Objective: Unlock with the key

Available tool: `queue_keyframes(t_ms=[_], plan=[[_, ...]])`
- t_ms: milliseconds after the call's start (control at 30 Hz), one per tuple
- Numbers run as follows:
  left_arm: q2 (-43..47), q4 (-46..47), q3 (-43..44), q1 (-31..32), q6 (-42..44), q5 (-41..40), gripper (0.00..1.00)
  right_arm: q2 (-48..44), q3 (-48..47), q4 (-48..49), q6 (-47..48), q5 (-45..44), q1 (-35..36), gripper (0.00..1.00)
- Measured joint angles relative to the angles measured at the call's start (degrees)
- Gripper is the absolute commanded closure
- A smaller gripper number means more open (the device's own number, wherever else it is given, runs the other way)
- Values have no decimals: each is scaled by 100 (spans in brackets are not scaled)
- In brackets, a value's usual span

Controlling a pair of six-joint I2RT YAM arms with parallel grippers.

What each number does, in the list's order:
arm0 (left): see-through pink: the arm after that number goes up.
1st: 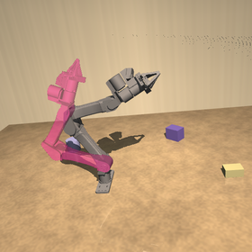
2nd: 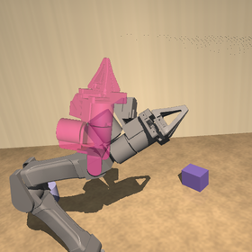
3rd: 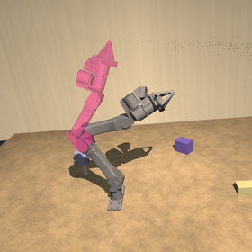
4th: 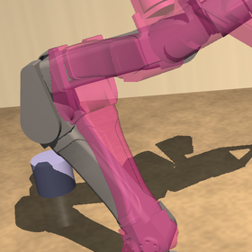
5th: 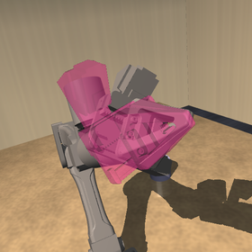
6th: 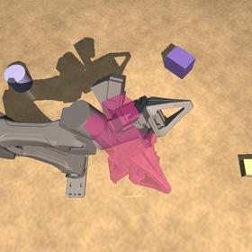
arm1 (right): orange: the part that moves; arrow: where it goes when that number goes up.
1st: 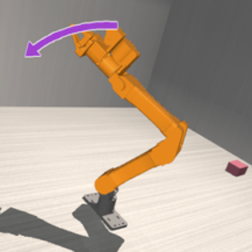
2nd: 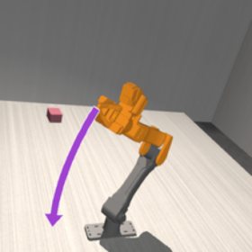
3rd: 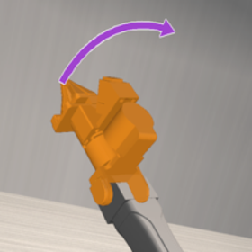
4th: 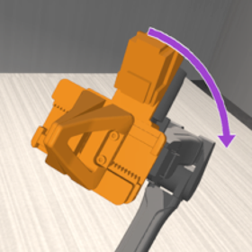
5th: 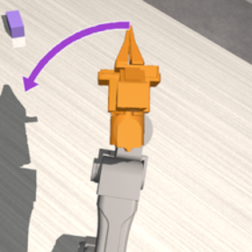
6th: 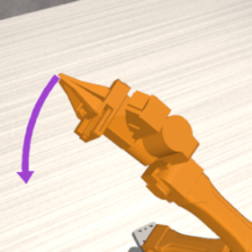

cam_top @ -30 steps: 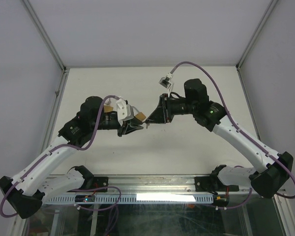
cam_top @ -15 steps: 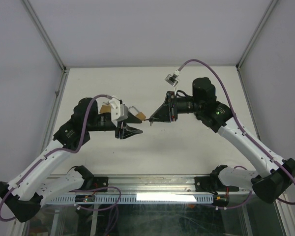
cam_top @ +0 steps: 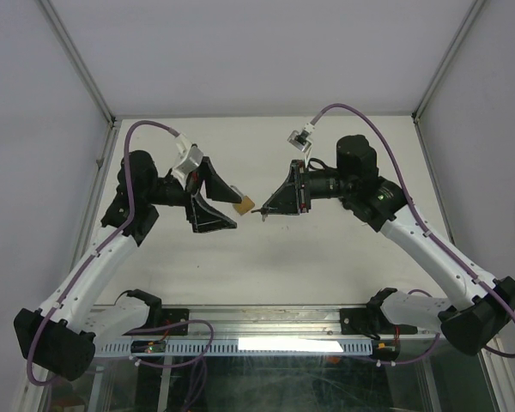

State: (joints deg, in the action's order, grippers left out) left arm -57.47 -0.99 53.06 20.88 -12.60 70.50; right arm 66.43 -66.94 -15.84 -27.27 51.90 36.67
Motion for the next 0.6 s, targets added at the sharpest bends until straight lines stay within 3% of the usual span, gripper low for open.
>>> queue_keyframes(t_ms=[133,433,600], plan=[[-101,409,4,221,-345,79,41,-17,-2,-4,24,2,0,100],[-767,367,234,870,-459,35,54,-26,-2,-7,35,0,-2,100],[-778,343,284,957,-452,0,72,-48,-2,-7,35,0,-2,100]])
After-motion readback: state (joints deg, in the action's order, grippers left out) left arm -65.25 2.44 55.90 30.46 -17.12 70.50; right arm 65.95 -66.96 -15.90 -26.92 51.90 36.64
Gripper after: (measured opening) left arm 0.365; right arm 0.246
